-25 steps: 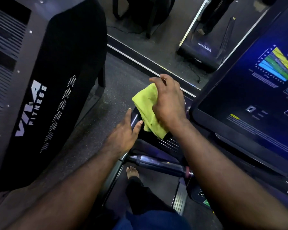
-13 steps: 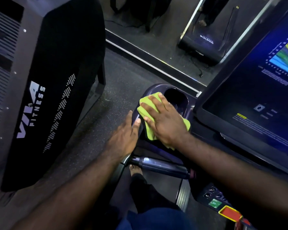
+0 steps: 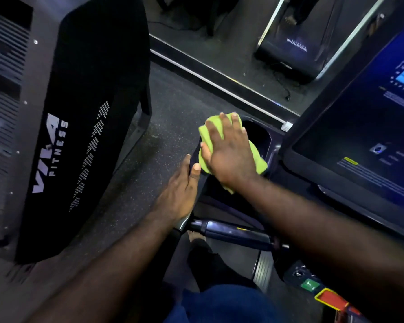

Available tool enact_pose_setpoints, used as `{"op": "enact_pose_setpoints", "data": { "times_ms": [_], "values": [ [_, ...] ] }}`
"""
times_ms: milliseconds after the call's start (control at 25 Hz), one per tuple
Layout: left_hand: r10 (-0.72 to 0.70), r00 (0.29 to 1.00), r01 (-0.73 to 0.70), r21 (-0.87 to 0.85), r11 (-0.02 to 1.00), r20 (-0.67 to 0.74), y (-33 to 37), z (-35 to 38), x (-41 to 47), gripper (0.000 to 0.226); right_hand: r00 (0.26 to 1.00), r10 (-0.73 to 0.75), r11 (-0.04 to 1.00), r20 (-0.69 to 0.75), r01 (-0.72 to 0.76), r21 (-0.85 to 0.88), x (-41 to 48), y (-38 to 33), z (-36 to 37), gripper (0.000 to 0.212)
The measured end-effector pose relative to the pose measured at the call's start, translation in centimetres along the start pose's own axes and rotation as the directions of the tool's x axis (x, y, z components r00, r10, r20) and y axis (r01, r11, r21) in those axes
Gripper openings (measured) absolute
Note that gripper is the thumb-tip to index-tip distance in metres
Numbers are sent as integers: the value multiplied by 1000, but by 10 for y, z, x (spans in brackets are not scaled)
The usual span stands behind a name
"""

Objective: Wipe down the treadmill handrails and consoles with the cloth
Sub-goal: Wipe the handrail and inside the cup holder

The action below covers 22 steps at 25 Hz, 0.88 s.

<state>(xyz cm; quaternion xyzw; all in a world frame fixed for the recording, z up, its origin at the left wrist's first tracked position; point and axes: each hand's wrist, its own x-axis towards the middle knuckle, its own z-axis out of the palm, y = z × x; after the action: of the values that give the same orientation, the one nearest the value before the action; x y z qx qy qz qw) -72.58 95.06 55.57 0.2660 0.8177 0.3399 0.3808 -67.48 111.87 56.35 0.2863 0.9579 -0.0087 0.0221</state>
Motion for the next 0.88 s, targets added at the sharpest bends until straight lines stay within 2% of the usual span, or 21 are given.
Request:
{"op": "enact_pose_setpoints", "data": {
  "times_ms": [40,80,160,200,280,400,520,600,680,760,800,880],
  "values": [
    [-8,1000,8,2,1000,16,-1,-1,-1,73,999,49,999,5,-49,-6,19,8,-2,63],
    [-9,1000,9,6,1000,25,-1,-1,-2,74,987,159,987,21,-159,0,44,16,-5,63],
    [-9,1000,9,3,1000,21,-1,-1,-6,75,924,371,926,94,-376,36,83,26,-12,61],
    [-6,1000,6,-2,1000,20,-1,-2,-5,75,897,426,899,116,-434,50,90,25,-12,60],
    [-9,1000,9,-15,1000,19,-3,-1,-2,75,914,397,910,80,-404,95,79,16,-5,59],
    [8,1000,-8,19,1000,10,-6,2,3,71,986,164,983,-19,-162,85,16,1,-1,63],
    [37,999,-36,43,998,-13,-8,4,7,67,999,0,1000,-42,1,3,-40,-5,2,69],
    [40,999,-38,52,998,-22,-9,5,9,68,1000,31,1000,-5,-31,-3,-34,-2,-1,68],
    [53,998,-52,56,997,-24,-11,7,9,69,989,142,990,29,-141,-17,1,-1,-9,66],
    [64,997,-62,54,997,-35,-16,8,9,69,936,328,943,132,-333,20,51,5,-14,63],
    [61,997,-59,50,997,-39,-18,8,10,69,880,441,892,179,-452,24,75,17,-14,62],
    [51,998,-50,41,998,-42,-19,9,11,68,706,651,736,279,-677,-6,104,44,-21,62]
  ]
}}
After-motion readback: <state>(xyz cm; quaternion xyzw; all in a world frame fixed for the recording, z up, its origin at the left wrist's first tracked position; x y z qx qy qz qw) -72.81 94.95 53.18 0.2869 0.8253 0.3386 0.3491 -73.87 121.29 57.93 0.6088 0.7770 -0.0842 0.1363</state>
